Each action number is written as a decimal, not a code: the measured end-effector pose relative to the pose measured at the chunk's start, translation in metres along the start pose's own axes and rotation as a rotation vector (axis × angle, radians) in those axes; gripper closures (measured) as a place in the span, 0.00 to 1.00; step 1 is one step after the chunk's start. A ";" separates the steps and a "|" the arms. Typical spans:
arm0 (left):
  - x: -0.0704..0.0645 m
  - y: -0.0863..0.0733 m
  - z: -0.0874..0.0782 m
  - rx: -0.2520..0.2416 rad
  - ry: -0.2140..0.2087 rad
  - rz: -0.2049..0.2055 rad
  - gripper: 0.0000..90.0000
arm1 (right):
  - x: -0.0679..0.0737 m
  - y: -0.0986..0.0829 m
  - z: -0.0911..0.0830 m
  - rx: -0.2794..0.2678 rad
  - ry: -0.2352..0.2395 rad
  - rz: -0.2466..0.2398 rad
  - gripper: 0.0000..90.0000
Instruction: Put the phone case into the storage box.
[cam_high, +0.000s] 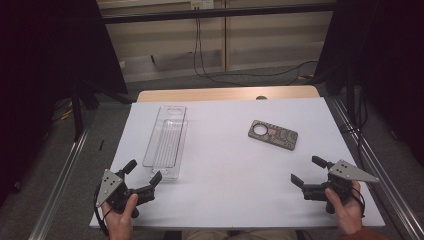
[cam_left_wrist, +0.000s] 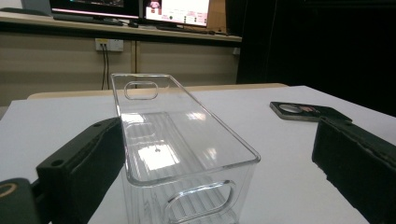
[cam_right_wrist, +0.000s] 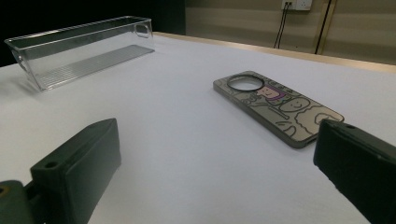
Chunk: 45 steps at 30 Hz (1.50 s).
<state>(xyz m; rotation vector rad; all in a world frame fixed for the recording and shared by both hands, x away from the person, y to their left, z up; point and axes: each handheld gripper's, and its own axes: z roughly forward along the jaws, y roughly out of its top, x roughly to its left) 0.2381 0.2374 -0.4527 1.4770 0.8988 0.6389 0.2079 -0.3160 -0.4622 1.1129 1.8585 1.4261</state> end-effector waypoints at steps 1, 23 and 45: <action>0.000 0.000 0.000 0.000 0.001 0.001 0.03 | 0.001 0.000 0.001 -0.001 -0.002 0.010 0.00; 0.000 0.000 0.000 -0.005 -0.019 0.006 0.03 | -0.007 0.018 0.028 0.134 0.052 -0.014 0.01; -0.002 0.001 -0.001 0.005 -0.022 0.021 0.03 | -0.018 0.036 0.058 0.245 0.131 0.017 0.02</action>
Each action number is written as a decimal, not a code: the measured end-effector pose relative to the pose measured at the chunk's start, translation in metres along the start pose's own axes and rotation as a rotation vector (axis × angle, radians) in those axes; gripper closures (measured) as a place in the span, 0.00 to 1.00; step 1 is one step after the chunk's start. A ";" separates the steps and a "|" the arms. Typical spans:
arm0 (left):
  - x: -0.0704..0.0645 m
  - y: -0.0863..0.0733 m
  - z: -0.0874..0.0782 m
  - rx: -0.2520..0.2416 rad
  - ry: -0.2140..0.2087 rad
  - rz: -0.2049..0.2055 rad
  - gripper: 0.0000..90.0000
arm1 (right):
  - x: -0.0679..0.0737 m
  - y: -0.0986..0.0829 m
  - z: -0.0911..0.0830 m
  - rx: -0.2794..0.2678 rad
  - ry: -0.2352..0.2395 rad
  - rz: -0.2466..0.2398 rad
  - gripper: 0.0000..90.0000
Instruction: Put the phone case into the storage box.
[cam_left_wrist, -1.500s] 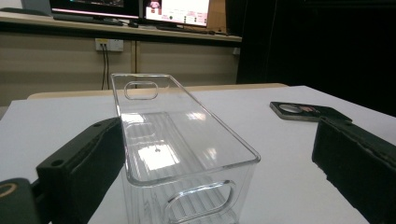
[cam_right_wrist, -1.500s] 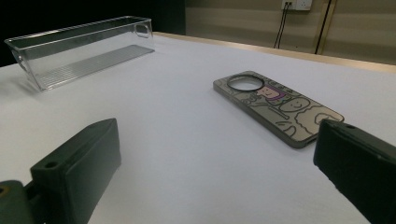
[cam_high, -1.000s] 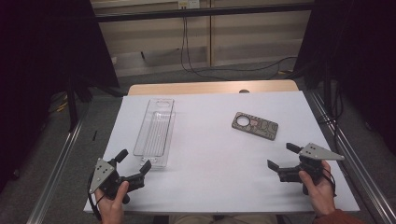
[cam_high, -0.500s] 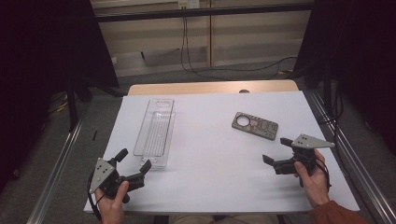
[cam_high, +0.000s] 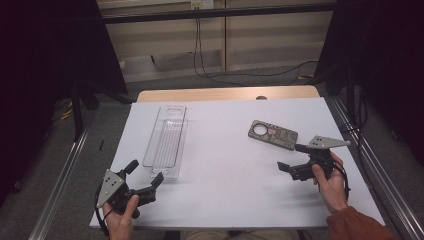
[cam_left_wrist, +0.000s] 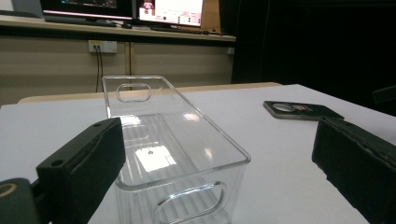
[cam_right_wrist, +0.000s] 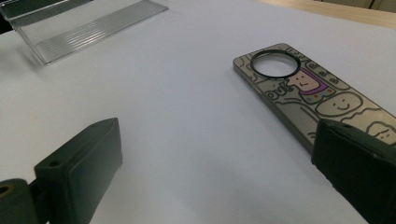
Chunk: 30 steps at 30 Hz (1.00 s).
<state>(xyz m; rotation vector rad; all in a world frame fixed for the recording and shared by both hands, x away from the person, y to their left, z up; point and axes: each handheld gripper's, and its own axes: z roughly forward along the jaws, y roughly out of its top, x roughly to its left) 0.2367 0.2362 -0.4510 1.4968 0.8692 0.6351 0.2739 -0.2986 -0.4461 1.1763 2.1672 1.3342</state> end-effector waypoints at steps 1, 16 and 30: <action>0.000 0.000 0.000 0.000 0.003 -0.003 0.03 | -0.001 0.002 0.000 -0.001 -0.003 0.002 0.01; 0.004 0.000 0.002 0.002 0.008 0.001 0.03 | -0.015 0.022 0.011 0.062 0.013 0.003 0.02; 0.004 0.000 0.002 -0.002 0.009 -0.005 0.03 | -0.026 0.038 0.027 0.141 0.077 0.002 0.02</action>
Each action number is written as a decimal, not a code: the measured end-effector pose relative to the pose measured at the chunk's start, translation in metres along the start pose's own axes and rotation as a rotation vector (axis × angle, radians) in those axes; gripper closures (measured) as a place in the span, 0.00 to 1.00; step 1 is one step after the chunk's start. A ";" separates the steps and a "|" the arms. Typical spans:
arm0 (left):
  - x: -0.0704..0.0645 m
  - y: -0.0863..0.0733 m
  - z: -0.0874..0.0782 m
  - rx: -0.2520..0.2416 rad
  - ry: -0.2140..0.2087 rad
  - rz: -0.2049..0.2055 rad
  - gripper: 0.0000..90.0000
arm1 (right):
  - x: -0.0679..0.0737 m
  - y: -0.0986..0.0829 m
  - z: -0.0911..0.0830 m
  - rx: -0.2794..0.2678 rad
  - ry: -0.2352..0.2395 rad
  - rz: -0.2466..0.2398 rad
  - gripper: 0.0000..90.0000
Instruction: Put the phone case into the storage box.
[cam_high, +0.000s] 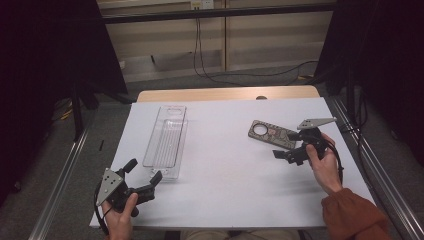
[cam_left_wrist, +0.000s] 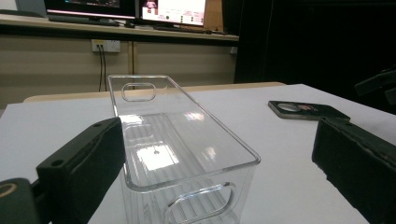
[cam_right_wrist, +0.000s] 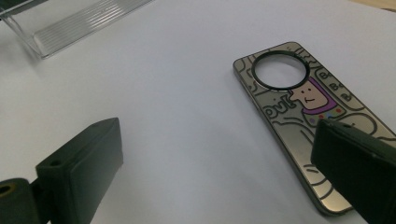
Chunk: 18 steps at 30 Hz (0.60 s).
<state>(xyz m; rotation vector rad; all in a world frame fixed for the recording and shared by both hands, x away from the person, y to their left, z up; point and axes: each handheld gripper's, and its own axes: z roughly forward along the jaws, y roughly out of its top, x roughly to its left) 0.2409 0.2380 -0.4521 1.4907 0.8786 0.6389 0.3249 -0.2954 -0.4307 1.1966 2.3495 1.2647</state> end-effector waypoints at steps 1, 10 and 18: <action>0.000 0.000 0.000 0.001 0.001 0.000 0.03 | -0.001 0.001 0.001 0.005 0.010 -0.009 0.02; 0.000 0.000 0.001 -0.002 -0.001 -0.006 0.03 | -0.009 0.013 0.004 0.057 -0.016 -0.013 0.03; 0.000 0.000 0.001 0.004 -0.010 -0.005 0.03 | -0.015 0.023 0.015 0.116 -0.007 -0.047 0.03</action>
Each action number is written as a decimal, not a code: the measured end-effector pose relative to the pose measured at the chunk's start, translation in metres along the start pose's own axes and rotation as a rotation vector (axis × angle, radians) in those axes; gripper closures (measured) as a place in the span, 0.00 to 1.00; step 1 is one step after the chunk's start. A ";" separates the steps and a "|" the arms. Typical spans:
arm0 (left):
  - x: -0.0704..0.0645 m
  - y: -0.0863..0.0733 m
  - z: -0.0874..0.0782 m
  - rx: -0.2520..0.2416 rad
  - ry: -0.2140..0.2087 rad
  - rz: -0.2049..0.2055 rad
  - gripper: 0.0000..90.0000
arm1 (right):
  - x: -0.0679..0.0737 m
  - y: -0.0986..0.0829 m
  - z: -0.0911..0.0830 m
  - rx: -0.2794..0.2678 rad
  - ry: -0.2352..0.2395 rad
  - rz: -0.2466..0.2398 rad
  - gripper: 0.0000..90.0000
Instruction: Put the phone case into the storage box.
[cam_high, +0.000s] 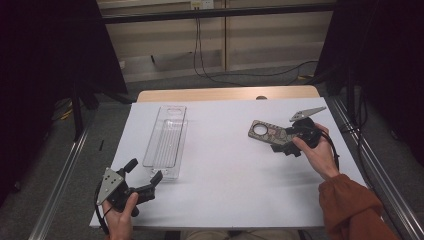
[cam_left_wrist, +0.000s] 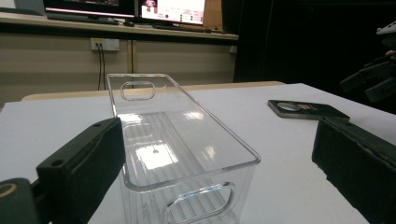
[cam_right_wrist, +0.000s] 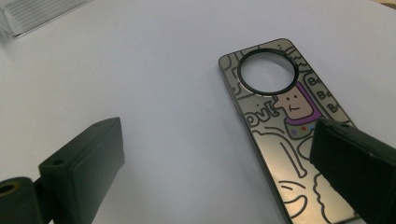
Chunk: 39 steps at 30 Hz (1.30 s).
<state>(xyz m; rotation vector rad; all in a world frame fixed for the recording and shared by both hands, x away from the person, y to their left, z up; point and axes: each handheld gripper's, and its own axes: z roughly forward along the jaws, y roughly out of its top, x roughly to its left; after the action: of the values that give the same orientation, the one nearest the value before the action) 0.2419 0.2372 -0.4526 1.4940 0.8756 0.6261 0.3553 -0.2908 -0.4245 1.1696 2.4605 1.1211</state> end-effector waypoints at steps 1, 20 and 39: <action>0.000 0.000 0.000 0.000 -0.001 0.002 0.03 | -0.001 0.001 0.002 0.000 -0.004 -0.010 0.04; 0.001 0.000 0.001 0.006 -0.004 0.009 0.03 | -0.027 0.017 0.023 0.144 0.004 -0.039 0.06; 0.001 0.000 0.001 0.007 -0.003 0.009 0.03 | -0.046 0.028 0.051 0.279 -0.054 -0.111 0.06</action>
<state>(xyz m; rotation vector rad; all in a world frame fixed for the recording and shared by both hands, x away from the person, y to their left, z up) 0.2436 0.2378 -0.4530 1.5053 0.8701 0.6277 0.4266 -0.2850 -0.4465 1.0979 2.6646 0.7249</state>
